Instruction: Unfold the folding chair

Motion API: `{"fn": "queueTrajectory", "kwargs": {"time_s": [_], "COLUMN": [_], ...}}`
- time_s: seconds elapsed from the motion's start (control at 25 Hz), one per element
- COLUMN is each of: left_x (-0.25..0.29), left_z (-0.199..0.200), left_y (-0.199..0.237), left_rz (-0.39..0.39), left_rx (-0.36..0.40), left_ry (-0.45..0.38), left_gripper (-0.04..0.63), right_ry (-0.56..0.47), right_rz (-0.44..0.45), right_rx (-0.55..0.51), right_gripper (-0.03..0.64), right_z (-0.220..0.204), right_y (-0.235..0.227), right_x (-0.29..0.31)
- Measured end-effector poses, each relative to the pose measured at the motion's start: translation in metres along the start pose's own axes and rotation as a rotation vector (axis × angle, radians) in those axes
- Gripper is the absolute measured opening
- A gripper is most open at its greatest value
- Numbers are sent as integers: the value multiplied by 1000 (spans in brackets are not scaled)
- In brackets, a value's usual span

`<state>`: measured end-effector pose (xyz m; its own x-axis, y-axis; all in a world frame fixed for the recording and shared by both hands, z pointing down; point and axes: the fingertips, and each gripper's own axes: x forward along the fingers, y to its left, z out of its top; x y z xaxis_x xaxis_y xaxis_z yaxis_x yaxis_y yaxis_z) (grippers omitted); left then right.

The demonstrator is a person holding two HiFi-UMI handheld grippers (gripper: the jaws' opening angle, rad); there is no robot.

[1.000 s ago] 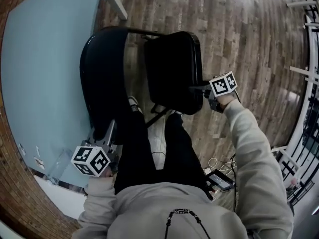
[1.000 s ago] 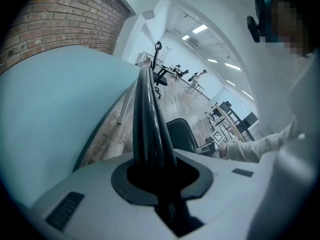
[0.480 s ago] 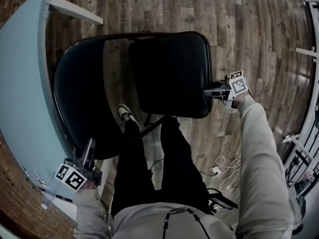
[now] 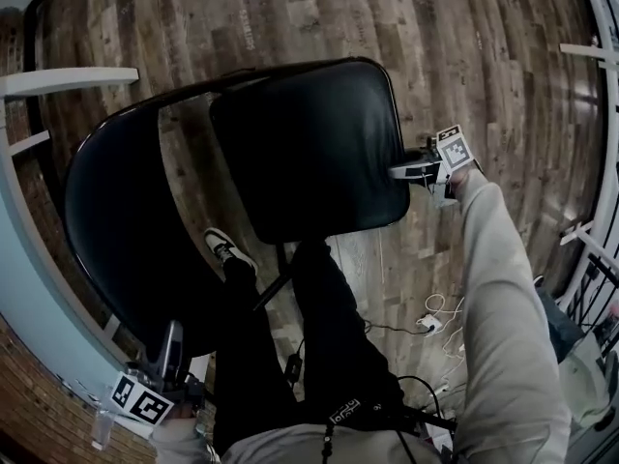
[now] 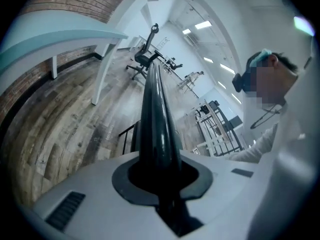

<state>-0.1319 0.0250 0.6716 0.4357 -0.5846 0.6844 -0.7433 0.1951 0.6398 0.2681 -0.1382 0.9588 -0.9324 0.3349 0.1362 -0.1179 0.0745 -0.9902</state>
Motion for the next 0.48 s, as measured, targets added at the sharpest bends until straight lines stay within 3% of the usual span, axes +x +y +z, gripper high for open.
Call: {"fn": "queueTrajectory", "kwargs": {"time_s": [0.24, 0.48], "left_x": [41, 61], "left_z": [-21, -33], "left_y": [-60, -79], "left_rz": [20, 119], "left_rx": [67, 163], "left_ry": [15, -33], "left_gripper": [77, 77], "right_ry": [-98, -125], "right_rz": [-117, -183], "right_rx": [24, 23], "right_gripper": [230, 272], "right_z": [-11, -21], "right_y": [-53, -78], "right_x": [-33, -51]}}
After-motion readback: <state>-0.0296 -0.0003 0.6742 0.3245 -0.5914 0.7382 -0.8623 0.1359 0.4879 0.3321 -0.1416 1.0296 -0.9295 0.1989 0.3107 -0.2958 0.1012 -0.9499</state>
